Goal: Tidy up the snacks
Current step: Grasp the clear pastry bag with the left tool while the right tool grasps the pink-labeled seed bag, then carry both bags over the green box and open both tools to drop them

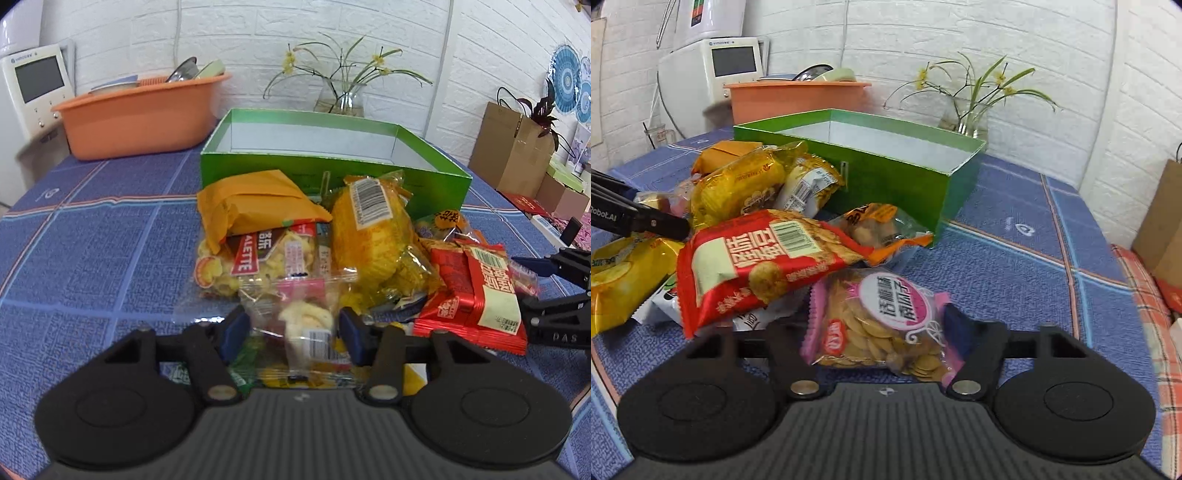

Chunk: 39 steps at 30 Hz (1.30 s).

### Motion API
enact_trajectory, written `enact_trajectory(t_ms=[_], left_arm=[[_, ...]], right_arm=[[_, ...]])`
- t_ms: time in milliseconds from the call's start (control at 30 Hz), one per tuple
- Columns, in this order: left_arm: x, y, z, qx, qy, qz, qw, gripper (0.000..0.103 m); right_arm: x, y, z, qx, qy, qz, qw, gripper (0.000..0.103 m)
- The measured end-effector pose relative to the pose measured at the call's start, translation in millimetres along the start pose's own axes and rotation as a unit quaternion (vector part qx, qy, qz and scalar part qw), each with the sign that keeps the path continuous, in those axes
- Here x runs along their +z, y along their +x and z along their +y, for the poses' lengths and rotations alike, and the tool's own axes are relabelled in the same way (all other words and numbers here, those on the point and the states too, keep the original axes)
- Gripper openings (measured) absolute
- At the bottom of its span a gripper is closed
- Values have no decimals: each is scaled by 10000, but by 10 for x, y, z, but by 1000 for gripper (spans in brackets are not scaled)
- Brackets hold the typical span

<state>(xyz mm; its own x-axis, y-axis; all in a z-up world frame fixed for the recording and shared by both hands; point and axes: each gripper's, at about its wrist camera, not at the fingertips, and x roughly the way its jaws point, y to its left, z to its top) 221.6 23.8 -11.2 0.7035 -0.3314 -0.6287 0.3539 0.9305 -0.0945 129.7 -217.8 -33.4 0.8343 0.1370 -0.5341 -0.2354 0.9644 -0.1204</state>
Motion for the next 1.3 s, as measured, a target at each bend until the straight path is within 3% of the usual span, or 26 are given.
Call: enact_trajectory(t_ms=[67, 267, 400, 600, 733, 833, 933, 1133, 1300], left_arm=[[-8, -36, 3, -68, 47, 22, 10000, 47], [-24, -388, 67, -166, -36, -322, 9993, 47], [79, -818, 127, -432, -90, -605, 9972, 47], [673, -1411, 53, -535, 424, -1108, 9915, 47], [1205, -1472, -71, -297, 754, -1327, 9878, 47], [1456, -1330, -82, -139, 738, -1588, 9844, 47], [1501, -1031, -7, -238, 378, -1727, 9840, 47], [1467, -124, 166, -396, -175, -1289, 9907, 47], [1573, 596, 210, -590, -508, -912, 9928, 47]], right_arm=[[-10, -42, 14, -32, -57, -15, 10000, 91], [-60, -242, -101, -282, 571, -21, 9980, 89], [-16, -572, -150, -370, 958, -352, 9941, 89], [598, -1050, -198, 201, 1402, -1149, 9832, 89], [1130, -1031, -238, 324, 1530, -1598, 9747, 90], [1435, -764, -270, 190, 1582, -1773, 9712, 90], [1506, -393, -257, -131, 1611, -1745, 9713, 90], [1295, 334, -387, -257, 2034, -1059, 9730, 89], [1252, 767, -375, -246, 1947, -725, 9779, 89]])
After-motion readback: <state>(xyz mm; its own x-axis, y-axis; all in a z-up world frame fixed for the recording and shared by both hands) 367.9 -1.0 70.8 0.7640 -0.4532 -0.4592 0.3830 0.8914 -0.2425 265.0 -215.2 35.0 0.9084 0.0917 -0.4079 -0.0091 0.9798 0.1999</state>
